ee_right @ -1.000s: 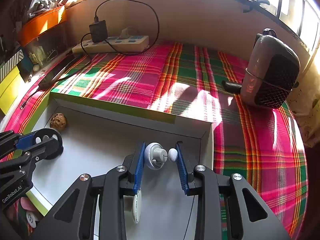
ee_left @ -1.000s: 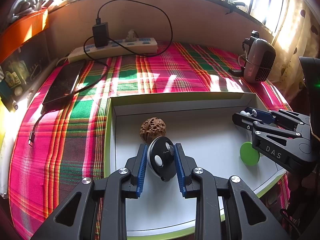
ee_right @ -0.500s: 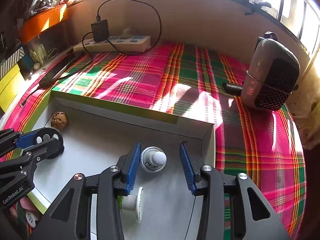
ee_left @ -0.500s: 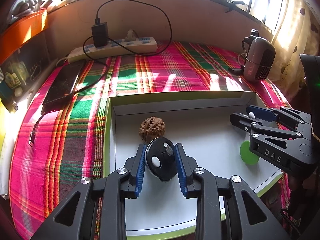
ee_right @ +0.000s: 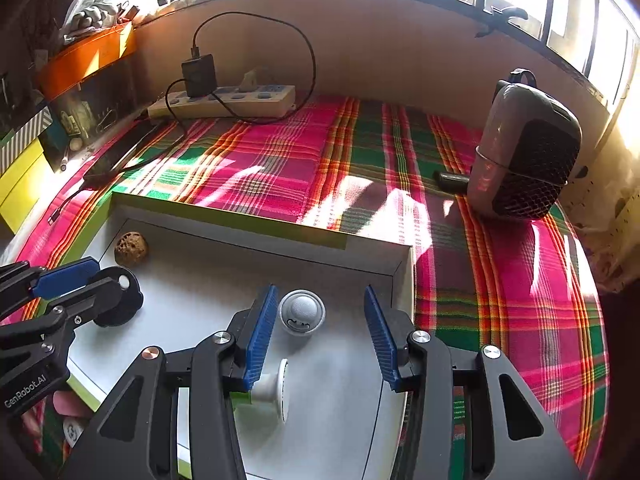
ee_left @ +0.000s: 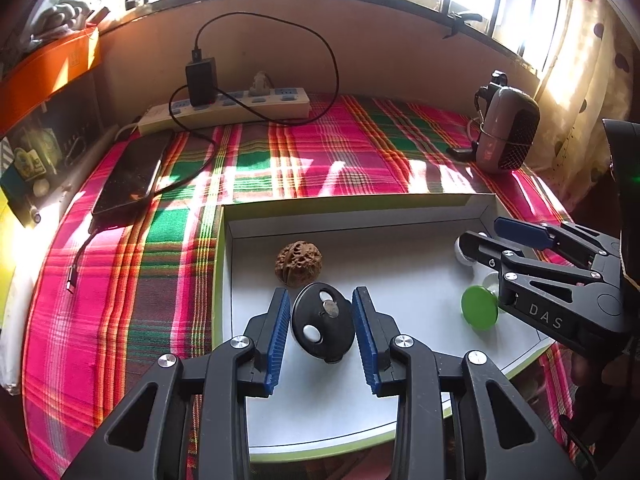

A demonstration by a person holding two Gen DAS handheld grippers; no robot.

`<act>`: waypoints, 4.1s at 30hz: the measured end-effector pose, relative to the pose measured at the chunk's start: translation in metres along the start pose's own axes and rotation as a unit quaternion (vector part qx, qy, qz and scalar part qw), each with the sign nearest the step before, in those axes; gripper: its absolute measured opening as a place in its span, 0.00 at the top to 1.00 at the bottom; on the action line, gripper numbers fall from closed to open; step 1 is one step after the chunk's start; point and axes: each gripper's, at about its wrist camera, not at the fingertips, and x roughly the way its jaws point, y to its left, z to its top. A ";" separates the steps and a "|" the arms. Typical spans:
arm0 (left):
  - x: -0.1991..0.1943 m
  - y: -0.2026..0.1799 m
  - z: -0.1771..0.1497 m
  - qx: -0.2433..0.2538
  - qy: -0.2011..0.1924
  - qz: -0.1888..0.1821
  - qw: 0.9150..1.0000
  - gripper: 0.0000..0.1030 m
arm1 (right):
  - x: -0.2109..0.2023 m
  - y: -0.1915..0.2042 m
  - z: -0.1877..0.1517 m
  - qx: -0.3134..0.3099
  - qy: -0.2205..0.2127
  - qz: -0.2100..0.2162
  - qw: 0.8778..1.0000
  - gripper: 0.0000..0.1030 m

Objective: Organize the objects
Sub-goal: 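Lower and release the knob with the right gripper while the left gripper releases the remote, then withdraw both grippers from the box toward the items in front of it, then grasp the black rectangular device with the right gripper while the left gripper reaches the white jar, then close the left gripper on the white round jar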

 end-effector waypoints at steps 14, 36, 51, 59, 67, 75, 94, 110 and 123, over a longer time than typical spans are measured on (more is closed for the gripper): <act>-0.036 -0.002 -0.013 0.002 -0.026 0.003 1.000 0.71 | -0.038 0.006 -0.015 0.008 -0.024 -0.005 1.000 0.55; -0.084 0.013 -0.065 -0.023 -0.041 0.002 0.999 0.70 | -0.093 0.025 -0.070 0.010 -0.043 0.022 0.999 0.55; -0.091 0.024 -0.096 -0.036 -0.029 0.003 0.999 0.70 | -0.102 0.072 -0.109 -0.058 -0.028 0.116 0.991 0.55; -0.091 0.028 -0.104 -0.038 -0.023 -0.006 0.999 0.70 | -0.091 0.089 -0.116 -0.080 -0.008 0.118 0.990 0.55; -0.089 0.031 -0.107 -0.038 -0.018 -0.012 0.999 0.70 | -0.075 0.096 -0.115 -0.086 0.013 0.109 0.990 0.55; -0.084 0.034 -0.109 -0.037 -0.008 -0.019 0.999 0.70 | -0.066 0.099 -0.113 -0.087 0.017 0.104 0.991 0.55; -0.079 0.020 -0.108 -0.021 0.006 -0.042 0.999 0.70 | -0.071 0.092 -0.118 -0.089 0.008 0.106 0.990 0.73; -0.071 -0.005 -0.104 -0.001 0.019 -0.060 0.998 0.70 | -0.079 0.070 -0.128 -0.078 0.009 0.106 0.991 0.73; -0.053 -0.023 -0.095 0.017 0.031 -0.049 0.998 0.69 | -0.088 0.042 -0.140 -0.060 0.008 0.091 0.994 0.73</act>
